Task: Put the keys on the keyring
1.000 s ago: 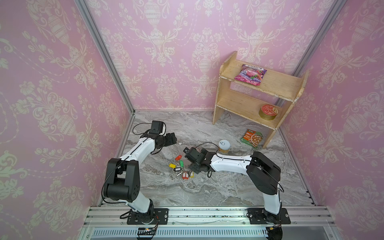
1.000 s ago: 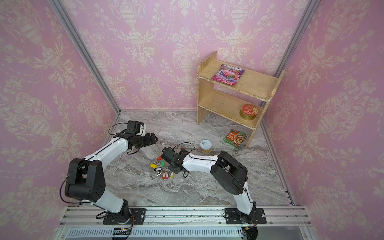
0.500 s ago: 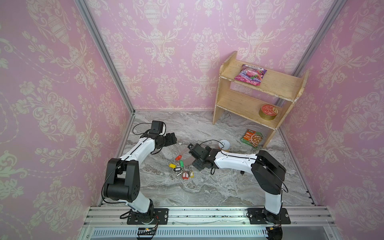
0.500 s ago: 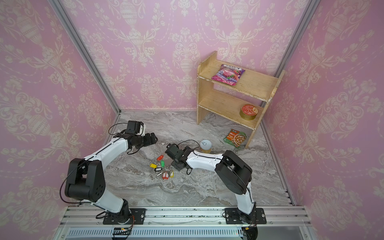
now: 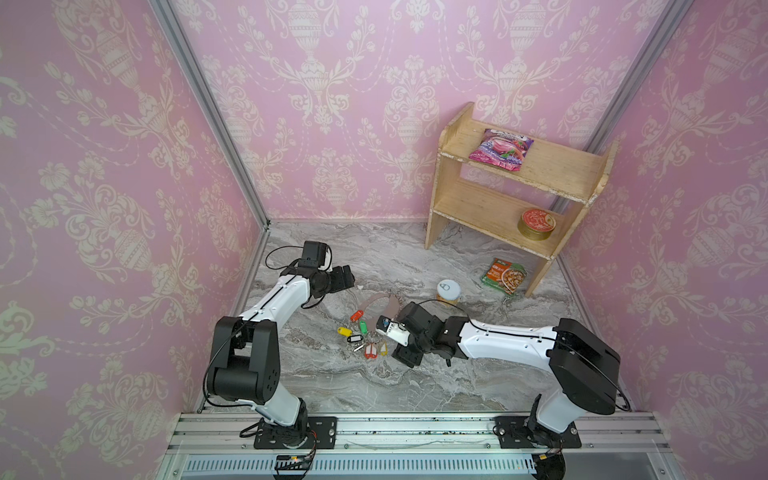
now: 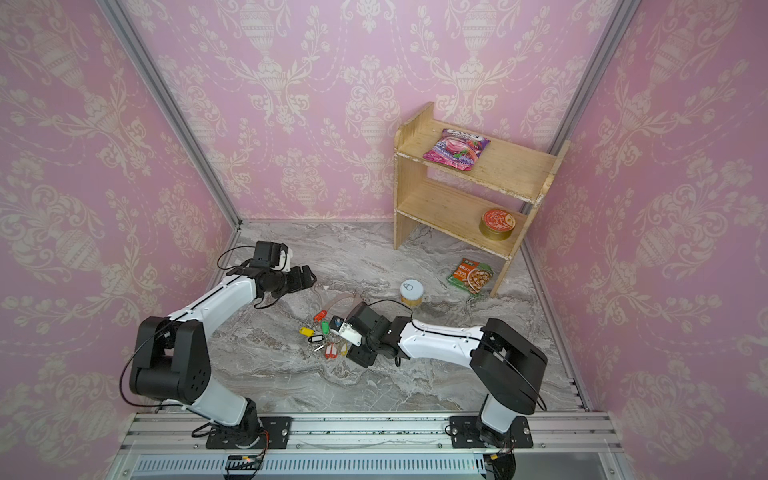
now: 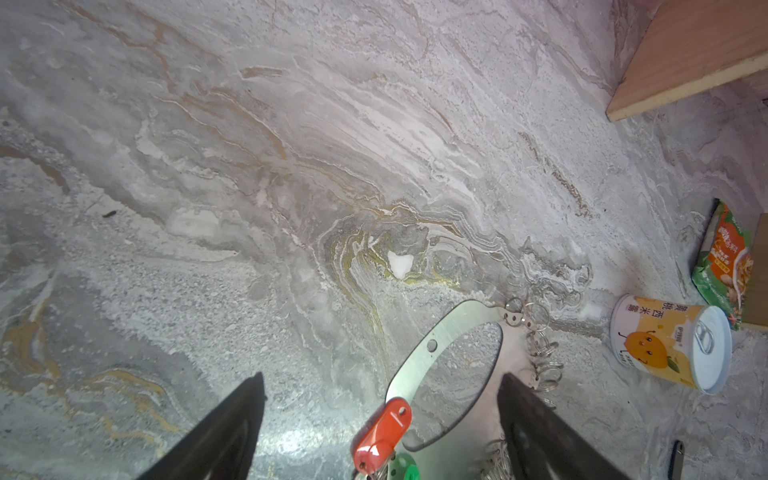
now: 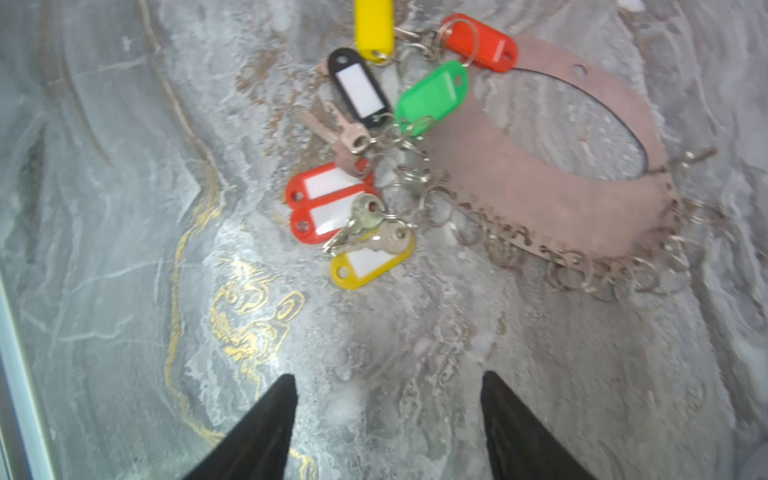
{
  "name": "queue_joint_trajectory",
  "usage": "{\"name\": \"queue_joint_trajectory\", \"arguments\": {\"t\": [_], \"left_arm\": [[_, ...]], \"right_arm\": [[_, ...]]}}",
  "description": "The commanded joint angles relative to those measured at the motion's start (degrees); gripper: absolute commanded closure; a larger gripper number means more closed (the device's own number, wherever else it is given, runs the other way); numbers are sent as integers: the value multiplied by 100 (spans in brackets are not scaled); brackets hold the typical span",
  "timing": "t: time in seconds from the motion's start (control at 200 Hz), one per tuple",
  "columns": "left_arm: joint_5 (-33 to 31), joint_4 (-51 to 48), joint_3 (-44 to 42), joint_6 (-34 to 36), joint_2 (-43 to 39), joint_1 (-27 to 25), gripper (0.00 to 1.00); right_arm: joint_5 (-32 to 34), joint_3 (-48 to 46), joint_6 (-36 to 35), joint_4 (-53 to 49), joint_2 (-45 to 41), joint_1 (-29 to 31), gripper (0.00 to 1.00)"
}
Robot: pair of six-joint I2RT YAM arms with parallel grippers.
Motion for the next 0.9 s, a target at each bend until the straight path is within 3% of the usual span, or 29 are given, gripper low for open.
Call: {"name": "queue_joint_trajectory", "arguments": {"t": [0.0,0.24,0.61,0.896], "left_arm": [[182,60,-77,-93,-247,46,10],[222,88,-81,-105,-285,54,10],[185,44,-72,-46,-309,51,10],[158,36,-71,-18,-312,65,9]], "right_arm": [[-725,-171,-259,747,-11,-31,43],[-840,-626,-659,2052,72,-122,57],[-366,-173,-1209,2037,766,-264,71],[-184,-23,-1480,2002,926,-349,75]]}}
